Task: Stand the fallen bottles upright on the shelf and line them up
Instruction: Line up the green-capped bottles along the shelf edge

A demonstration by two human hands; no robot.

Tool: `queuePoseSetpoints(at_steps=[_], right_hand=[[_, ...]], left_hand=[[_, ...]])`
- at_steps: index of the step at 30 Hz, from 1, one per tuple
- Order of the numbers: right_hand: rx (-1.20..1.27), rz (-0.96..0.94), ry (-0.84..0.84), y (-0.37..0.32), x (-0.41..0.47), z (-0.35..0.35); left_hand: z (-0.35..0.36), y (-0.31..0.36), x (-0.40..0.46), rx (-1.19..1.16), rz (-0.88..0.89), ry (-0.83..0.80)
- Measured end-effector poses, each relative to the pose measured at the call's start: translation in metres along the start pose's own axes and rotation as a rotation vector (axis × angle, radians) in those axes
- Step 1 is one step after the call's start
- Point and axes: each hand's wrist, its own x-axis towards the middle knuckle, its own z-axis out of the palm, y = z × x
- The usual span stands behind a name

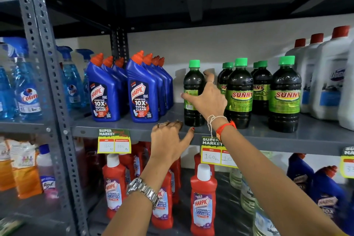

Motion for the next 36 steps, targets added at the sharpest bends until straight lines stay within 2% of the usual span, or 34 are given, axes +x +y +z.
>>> queuePoseSetpoints(at_steps=[3, 5, 9, 11, 13, 17, 19, 21, 26, 30, 33, 36], right_hand=[[-0.057, 0.023, -0.068, 0.002, -0.008, 0.003], [0.025, 0.068, -0.104, 0.004, -0.004, 0.004], [0.595, 0.356, -0.362, 0.012, 0.009, -0.006], [0.762, 0.414, -0.431, 0.015, 0.01, -0.009], [0.71, 0.364, -0.431, 0.015, 0.009, -0.008], [0.136, 0.153, -0.259, 0.008, -0.002, 0.0], [0.011, 0.102, -0.201, 0.005, -0.007, 0.003], [0.042, 0.115, -0.21, 0.007, -0.004, 0.004], [0.502, 0.301, -0.39, 0.012, 0.009, 0.0], [0.538, 0.253, -0.426, 0.015, 0.007, -0.004], [0.464, 0.166, -0.359, 0.016, -0.004, -0.014], [0.457, 0.058, -0.175, 0.021, -0.024, -0.033]], left_hand=[[0.0, -0.001, -0.001, 0.0, 0.002, 0.007], [0.001, -0.001, -0.001, -0.006, 0.0, 0.005], [0.003, -0.001, 0.0, -0.018, 0.005, 0.004], [0.004, -0.003, 0.0, -0.031, 0.01, -0.003], [0.005, -0.003, 0.0, -0.033, 0.01, -0.003], [0.004, -0.002, 0.001, -0.023, -0.004, 0.004], [0.004, -0.002, 0.0, -0.025, -0.002, 0.001], [0.005, -0.003, 0.0, -0.028, -0.001, -0.002], [0.005, -0.003, 0.001, -0.033, 0.01, -0.005], [0.007, -0.004, 0.001, -0.029, 0.008, 0.002], [0.009, -0.004, 0.001, -0.011, 0.005, 0.021], [0.008, -0.005, 0.001, 0.007, -0.001, 0.006]])
